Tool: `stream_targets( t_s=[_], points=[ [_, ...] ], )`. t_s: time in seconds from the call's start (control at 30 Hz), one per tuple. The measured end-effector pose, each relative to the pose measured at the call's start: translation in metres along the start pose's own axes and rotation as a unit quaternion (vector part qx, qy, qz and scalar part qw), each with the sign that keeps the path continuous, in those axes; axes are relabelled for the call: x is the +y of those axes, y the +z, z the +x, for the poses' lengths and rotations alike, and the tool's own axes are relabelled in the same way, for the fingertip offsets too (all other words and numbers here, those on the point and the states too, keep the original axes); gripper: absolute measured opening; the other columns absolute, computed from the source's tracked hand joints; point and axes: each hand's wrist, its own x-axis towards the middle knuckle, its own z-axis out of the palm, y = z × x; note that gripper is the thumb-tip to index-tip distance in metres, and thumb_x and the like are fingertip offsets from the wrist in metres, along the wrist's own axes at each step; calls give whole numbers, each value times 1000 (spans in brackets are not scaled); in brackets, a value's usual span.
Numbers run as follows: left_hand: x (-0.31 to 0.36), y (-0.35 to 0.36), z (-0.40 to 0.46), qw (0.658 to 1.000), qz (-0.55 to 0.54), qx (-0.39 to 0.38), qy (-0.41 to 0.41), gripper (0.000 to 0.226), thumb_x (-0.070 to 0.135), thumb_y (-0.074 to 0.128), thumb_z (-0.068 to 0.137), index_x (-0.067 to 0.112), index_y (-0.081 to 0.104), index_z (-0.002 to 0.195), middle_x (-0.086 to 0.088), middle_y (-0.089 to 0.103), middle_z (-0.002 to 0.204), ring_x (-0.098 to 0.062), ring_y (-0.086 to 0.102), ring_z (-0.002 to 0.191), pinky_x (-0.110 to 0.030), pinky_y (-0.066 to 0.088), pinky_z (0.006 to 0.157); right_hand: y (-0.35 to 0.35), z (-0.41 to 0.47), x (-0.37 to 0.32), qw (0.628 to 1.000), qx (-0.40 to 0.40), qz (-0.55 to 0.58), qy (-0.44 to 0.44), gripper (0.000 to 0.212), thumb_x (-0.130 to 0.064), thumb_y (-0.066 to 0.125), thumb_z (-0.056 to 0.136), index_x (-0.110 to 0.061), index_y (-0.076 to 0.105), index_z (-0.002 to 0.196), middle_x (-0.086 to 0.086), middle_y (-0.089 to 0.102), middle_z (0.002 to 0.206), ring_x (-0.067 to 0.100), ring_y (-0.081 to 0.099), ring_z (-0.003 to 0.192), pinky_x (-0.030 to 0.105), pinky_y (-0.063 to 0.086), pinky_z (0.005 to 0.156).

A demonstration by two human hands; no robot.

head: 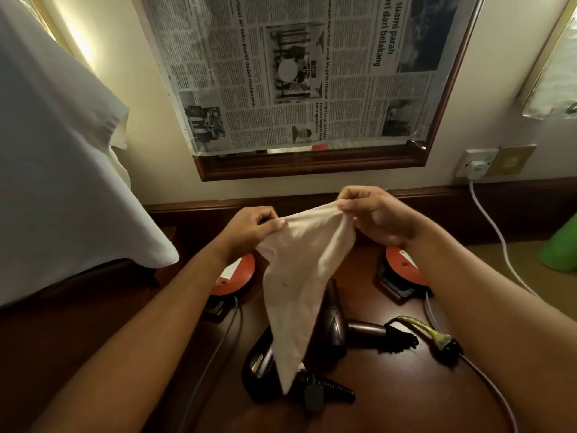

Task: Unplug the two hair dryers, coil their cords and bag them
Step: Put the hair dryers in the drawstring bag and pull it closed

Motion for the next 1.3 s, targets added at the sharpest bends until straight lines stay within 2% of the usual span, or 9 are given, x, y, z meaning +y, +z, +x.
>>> stream_targets(
  t_s=[0.1, 0.27, 0.33, 0.43, 0.5, 0.7, 0.93, 1.13, 1.3],
  points=[
    [-37, -30, -6, 991, 125, 45, -14, 59, 58, 47, 84, 5, 60, 63, -12, 55, 60, -13, 48, 56, -33, 36, 59, -29, -21, -6, 998, 33, 52, 20, 10, -9, 62, 77, -8, 54, 70, 4, 55, 63, 14, 53, 60, 22, 47, 55],
    [-70, -51, -11, 946, 307, 100, 42, 64, 61, 30, 81, 13, 73, 73, -5, 64, 67, -20, 53, 72, -32, 34, 73, -54, -38, -7, 950, 67, -291, 92, 16, -9, 62, 88, -2, 60, 74, 9, 62, 77, 18, 60, 72, 30, 47, 68],
    [-71, -46, -8, 928, 357, 97, 42, 64, 59, 26, 82, 17, 73, 87, -3, 66, 80, -20, 52, 84, -37, 33, 83, -57, -34, -6, 869, 69, -481, 94, 17, -20, 62, 90, -15, 64, 74, 1, 64, 83, 17, 60, 87, 38, 46, 84],
    [-68, -31, -9, 925, 354, 138, 25, 51, 48, 26, 93, 18, 64, 107, -7, 66, 89, -27, 57, 89, -39, 35, 84, -59, -32, 3, 708, 64, -700, 63, 10, -33, 57, 92, -28, 65, 93, -5, 57, 112, 16, 37, 126, 49, 8, 115],
    [-66, -20, -12, 919, 360, 159, 10, 37, 33, 38, 99, 21, 52, 131, -11, 65, 93, -30, 58, 90, -41, 39, 85, -62, -34, 10, 674, 75, -734, 19, 16, -34, 55, 92, -27, 65, 102, -8, 57, 117, 17, 30, 134, 49, 2, 114],
    [-43, 10, -9, 887, 451, 56, -88, 24, 38, 51, 91, 23, 61, 106, -2, 59, 103, -23, 52, 102, -39, 39, 85, -51, -25, 31, 752, 233, -609, -93, 46, -44, 50, 92, -7, 65, 71, 3, 59, 77, 17, 53, 67, 29, 38, 62],
    [-39, 20, 3, 938, 88, 280, -183, 48, 18, 53, 90, 10, 42, 44, -5, 41, 48, -19, 39, 46, -28, 31, 54, -23, -8, 54, 786, 348, -499, -112, 23, 9, 54, 80, -7, 46, 67, 8, 44, 90, 23, 46, 68, 32, 38, 58],
    [-48, 1, -3, 935, 127, 264, -201, 30, 17, 55, 88, 1, 60, 63, -10, 57, 60, -22, 54, 57, -28, 38, 54, -36, -15, 49, 783, 321, -530, -57, 23, 9, 48, 82, -7, 54, 96, 5, 46, 95, 22, 47, 78, 30, 34, 66],
    [-51, 0, 1, 936, 46, 255, -241, 11, 20, 49, 90, 14, 58, 93, -7, 63, 91, -27, 61, 85, -41, 55, 75, -41, -6, 49, 776, 253, -578, -1, 16, 0, 48, 85, -8, 62, 86, 5, 49, 89, 23, 48, 78, 27, 33, 57]
  ],
)
